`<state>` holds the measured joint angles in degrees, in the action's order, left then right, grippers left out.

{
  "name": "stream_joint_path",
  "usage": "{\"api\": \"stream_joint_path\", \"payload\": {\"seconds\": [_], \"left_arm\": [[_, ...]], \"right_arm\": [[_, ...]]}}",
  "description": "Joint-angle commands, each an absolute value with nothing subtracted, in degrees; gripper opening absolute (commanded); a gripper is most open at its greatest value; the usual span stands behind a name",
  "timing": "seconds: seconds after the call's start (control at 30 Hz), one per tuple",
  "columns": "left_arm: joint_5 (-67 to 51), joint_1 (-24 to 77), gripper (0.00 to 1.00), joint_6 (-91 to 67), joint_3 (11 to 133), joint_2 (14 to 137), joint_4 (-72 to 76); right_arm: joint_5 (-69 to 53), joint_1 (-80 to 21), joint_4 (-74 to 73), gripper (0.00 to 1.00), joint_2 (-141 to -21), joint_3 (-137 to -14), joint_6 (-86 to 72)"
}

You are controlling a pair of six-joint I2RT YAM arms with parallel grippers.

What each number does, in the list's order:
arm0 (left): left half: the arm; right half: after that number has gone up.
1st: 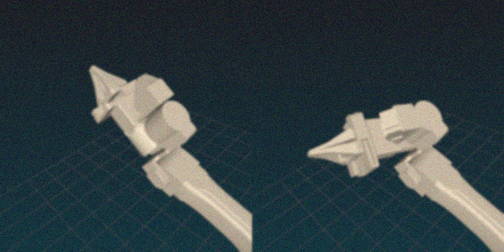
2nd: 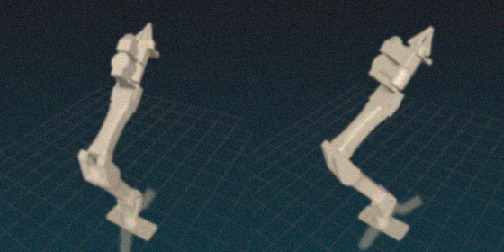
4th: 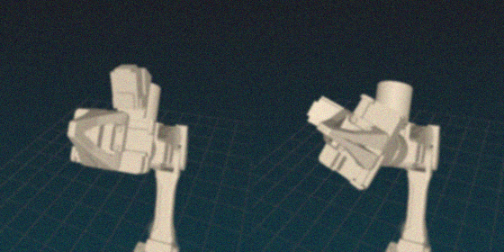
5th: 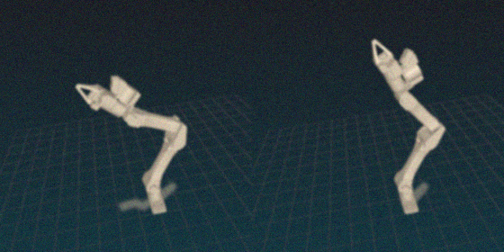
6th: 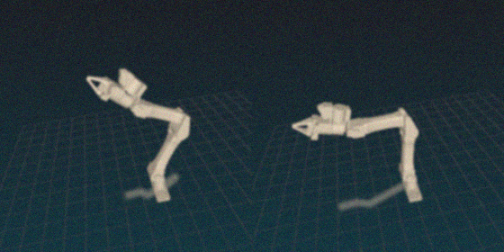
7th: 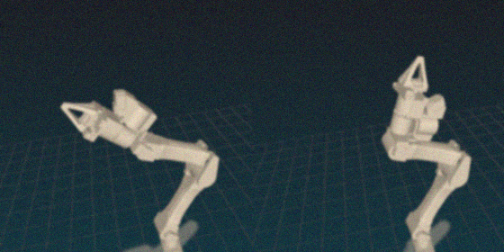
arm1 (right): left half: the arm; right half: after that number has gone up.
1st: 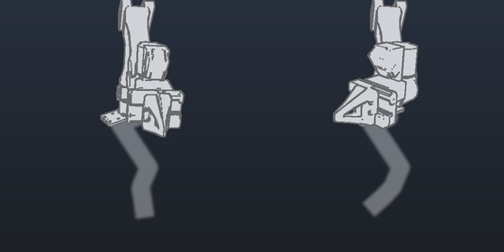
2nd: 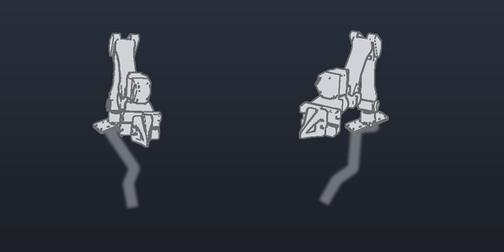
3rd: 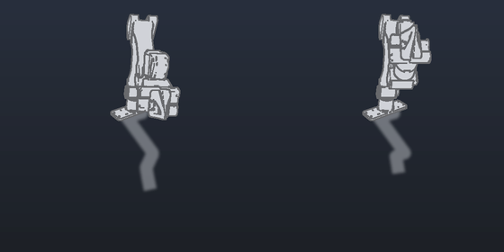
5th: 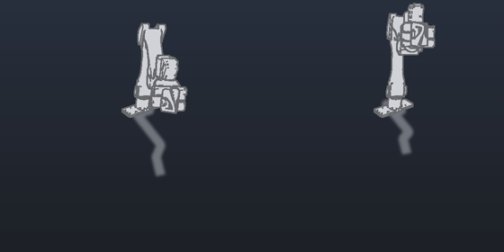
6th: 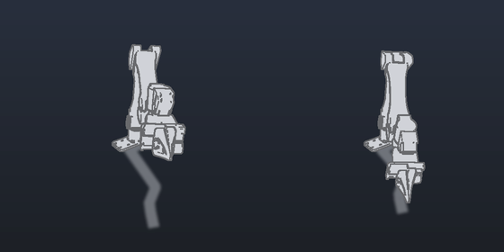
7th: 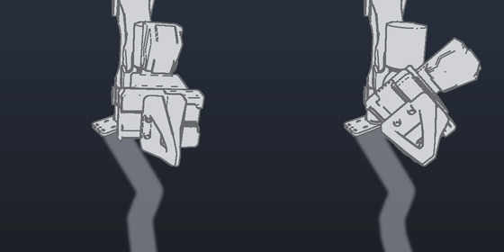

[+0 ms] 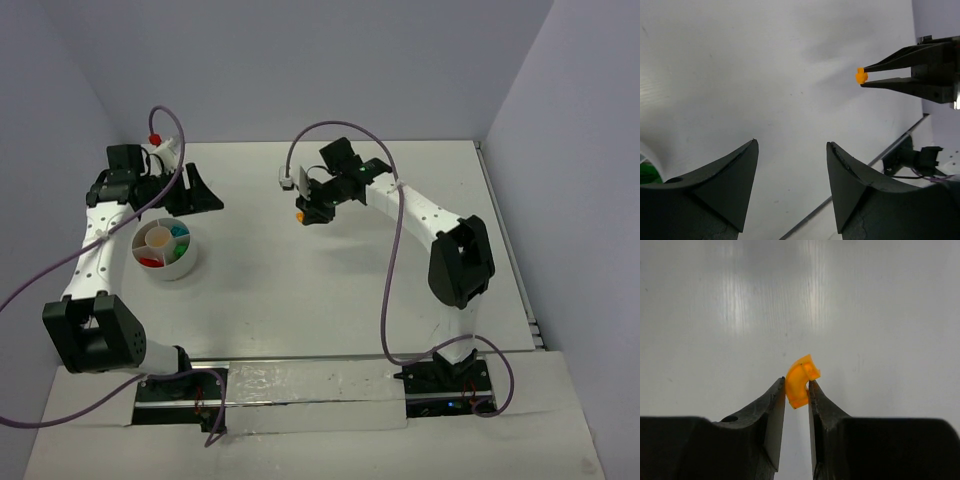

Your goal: Sort the legos into containers by color

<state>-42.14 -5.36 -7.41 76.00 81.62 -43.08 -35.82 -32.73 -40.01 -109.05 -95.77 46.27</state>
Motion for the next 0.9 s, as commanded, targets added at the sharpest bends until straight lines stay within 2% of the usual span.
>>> {"api": "stream_joint_path", "payload": {"seconds": [0.0,0.4,0.87], "left_arm": [[-49.30,-5.12,0.66,-14.30,73.67,80.99,-37.87],[-51.41,2.79,0.64,-18.07,76.82,84.30,-35.81],[-52.99,6.46,0.52,-16.79,79.31,87.93,-36.83]], "right_arm": [[-39.01,-36.86,-36.90,0.00,-107.23,-102.60,39.90],[-36.83,-42.34,-34.54,0.00,-110.92,-109.42,34.38],[-33.32,-45.26,-32.78,0.00,-110.44,-110.39,33.35]]}}
